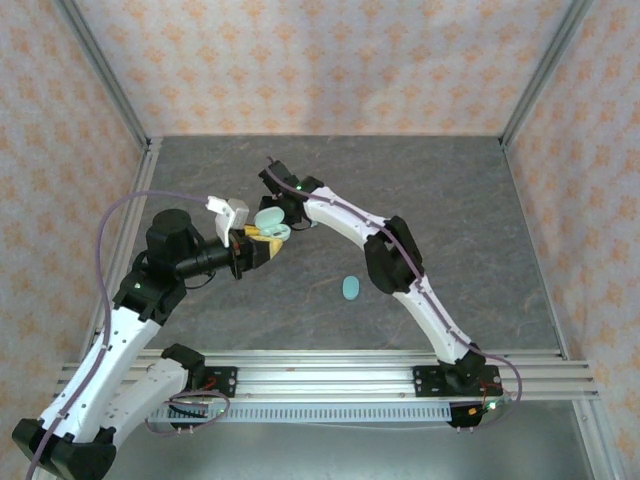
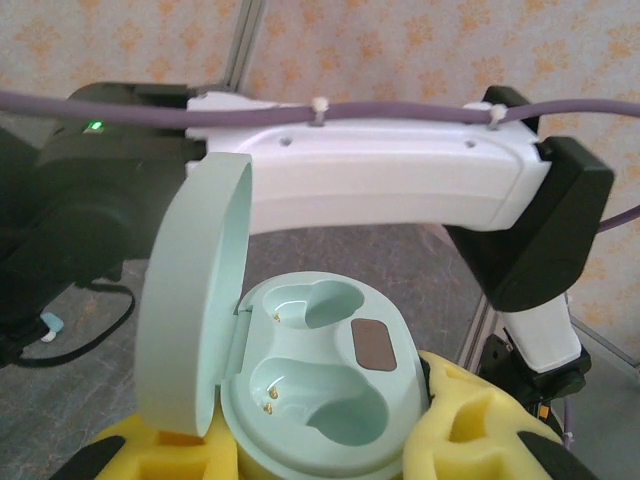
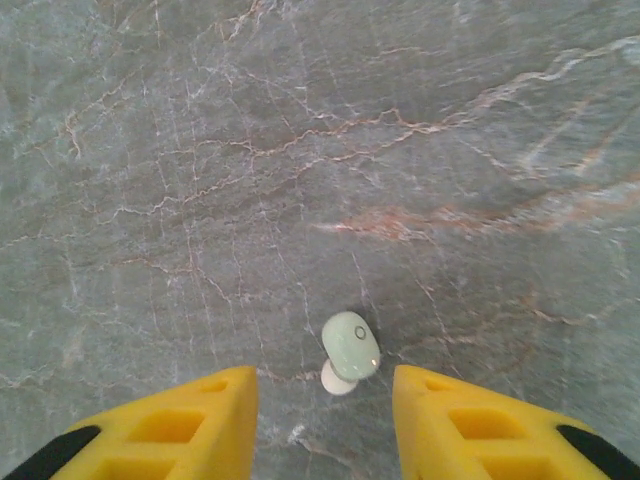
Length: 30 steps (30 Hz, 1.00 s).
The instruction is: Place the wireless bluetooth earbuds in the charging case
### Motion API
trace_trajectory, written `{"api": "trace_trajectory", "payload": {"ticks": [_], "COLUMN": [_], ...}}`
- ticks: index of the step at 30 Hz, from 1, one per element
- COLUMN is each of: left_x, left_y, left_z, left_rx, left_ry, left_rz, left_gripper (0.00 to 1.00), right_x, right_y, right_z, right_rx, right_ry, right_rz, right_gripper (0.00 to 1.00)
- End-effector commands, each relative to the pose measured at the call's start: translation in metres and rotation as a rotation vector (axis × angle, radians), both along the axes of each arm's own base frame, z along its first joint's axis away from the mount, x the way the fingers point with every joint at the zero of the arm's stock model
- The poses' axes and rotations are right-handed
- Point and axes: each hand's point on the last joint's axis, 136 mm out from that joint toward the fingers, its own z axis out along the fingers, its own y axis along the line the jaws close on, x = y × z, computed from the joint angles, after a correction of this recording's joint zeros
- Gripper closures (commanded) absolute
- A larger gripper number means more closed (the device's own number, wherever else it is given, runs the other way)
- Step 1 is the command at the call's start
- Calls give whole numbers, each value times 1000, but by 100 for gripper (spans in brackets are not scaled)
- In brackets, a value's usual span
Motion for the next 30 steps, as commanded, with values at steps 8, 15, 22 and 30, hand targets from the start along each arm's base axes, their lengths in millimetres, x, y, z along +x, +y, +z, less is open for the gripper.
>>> {"api": "trace_trajectory", "payload": {"ticks": [8,15,22,30], "left_x": [-1,0,0,0], "left_y": [1,0,1,2], "left_z": [7,5,3,1], "left_rx": [-7,-5,5,13], "left_ry": [-24,-24,-23,-19], "left_rz": [-4,-10,-7,-2], "left_gripper": [90,90,90,90], "right_x": [9,8,4,-5], "right_y": [-1,0,0,-1], "right_z": [-20,-38,-46,-38], "right_rx": [-68,-85,-99,-90], "right_ry": [-33,-18,-6,24], "right_rz": [18,28,40,50], "right_gripper": [63,64,72,81]}}
